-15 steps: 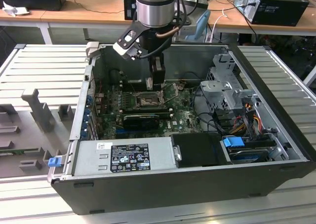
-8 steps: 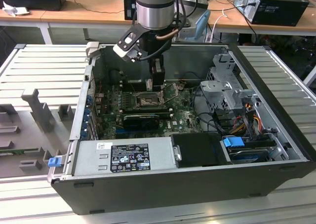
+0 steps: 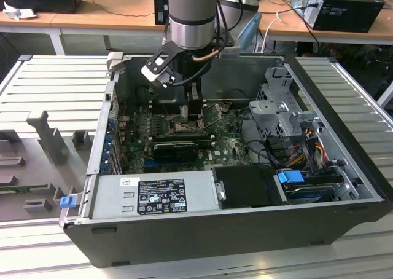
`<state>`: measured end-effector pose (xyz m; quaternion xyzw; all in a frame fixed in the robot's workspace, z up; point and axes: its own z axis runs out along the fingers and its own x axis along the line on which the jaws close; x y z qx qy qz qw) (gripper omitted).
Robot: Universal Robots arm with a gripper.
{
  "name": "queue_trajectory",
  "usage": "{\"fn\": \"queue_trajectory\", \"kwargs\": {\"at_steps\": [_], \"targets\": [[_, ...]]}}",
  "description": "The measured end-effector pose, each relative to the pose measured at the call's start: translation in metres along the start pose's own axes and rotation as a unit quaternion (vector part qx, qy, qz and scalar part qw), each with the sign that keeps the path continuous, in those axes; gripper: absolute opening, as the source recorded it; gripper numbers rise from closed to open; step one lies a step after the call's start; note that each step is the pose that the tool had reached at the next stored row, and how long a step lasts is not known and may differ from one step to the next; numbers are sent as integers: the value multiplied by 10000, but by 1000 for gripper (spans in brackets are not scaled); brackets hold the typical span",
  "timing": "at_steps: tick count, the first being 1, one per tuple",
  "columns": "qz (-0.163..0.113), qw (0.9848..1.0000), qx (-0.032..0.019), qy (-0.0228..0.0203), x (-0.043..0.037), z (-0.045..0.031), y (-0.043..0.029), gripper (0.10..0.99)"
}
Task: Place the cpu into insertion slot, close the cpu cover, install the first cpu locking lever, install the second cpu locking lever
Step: 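Place the cpu into insertion slot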
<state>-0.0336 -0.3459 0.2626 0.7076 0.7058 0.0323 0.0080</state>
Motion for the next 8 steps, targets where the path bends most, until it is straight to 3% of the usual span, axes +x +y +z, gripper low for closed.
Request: {"fn": "queue_trajectory", "kwargs": {"at_steps": [8], "targets": [[-73, 10000, -1, 2, 44, 194, -34, 529]]}}
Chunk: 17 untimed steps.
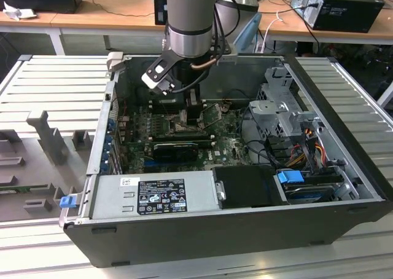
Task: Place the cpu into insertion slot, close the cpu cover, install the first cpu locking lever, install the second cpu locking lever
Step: 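Place the cpu into insertion slot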
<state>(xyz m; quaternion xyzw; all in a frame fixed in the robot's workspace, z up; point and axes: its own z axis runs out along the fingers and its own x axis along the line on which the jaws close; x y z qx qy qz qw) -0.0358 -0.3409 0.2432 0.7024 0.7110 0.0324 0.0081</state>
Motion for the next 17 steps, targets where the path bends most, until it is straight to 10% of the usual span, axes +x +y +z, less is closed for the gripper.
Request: {"fn": "queue_trajectory", "kwargs": {"at_steps": [17], "targets": [[57, 10000, -2, -3, 196, 356, -104, 529]]}}
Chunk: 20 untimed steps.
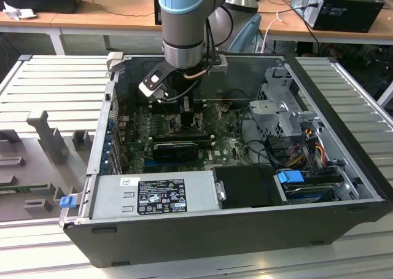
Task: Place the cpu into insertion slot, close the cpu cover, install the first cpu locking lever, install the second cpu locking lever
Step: 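Place the cpu into insertion slot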
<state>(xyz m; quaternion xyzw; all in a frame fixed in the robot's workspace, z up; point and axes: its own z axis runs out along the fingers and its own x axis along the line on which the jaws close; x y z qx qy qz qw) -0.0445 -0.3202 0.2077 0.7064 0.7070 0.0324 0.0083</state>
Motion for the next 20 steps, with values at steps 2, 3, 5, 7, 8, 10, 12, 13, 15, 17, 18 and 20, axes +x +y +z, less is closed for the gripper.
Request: {"fn": "queue_trajectory", "kwargs": {"at_steps": [2, 3, 5, 7, 8, 10, 12, 13, 15, 17, 18, 20], "targets": [[1, 10000, 0, 0, -1, 29, -2, 529], [4, 10000, 0, 0, -1, 39, -3, 529], [18, 10000, -1, -1, -1, 51, -4, 529], [53, 10000, -1, -4, -2, 52, -5, 529], [74, 10000, -2, -5, -1, 53, -5, 529], [114, 9999, -4, -6, -2, 55, -5, 529], [117, 9999, -4, -6, -1, 64, -5, 529], [117, 9999, -4, -8, -2, 65, -6, 529], [117, 9999, -3, -8, -2, 66, -6, 529], [117, 9999, -4, -7, -2, 67, -6, 529], [117, 9999, -4, -7, -2, 68, -6, 529], [117, 9999, -4, -7, -2, 70, -6, 604]]}}
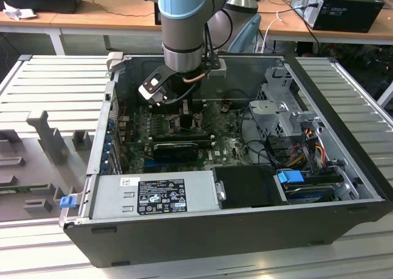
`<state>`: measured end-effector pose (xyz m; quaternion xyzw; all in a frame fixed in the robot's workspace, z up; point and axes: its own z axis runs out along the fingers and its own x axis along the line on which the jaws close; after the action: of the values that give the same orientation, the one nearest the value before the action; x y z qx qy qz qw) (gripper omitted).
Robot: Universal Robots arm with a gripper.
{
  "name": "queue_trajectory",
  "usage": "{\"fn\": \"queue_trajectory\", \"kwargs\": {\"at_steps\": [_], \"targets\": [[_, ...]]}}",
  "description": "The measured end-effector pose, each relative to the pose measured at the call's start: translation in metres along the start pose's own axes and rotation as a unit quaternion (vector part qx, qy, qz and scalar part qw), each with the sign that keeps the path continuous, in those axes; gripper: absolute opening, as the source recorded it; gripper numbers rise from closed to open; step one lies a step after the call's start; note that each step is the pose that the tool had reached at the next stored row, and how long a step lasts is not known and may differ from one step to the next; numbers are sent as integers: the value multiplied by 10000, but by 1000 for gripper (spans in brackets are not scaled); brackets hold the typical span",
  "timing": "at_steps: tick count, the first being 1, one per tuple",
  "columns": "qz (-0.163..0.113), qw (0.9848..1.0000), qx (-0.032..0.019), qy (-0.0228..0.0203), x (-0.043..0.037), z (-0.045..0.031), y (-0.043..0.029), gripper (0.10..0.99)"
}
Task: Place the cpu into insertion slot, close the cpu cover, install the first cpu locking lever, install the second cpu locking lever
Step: 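Place the cpu into insertion slot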
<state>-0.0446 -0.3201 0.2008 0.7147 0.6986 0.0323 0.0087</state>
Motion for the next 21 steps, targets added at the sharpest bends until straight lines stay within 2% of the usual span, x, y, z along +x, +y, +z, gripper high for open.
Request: {"fn": "queue_trajectory", "kwargs": {"at_steps": [3, 6, 7, 8, 13, 21], "targets": [[0, 10000, 0, 0, 0, -3, 0, 604], [2, 10000, 1, 0, 3, -95, 5, 604], [2, 10000, 1, 0, 4, -116, 7, 522], [2, 10000, 3, -2, 5, -140, 8, 396], [1, 10000, 3, -8, 7, -195, 12, 106], [1, 10000, 3, -10, 10, -282, 17, 106]]}}
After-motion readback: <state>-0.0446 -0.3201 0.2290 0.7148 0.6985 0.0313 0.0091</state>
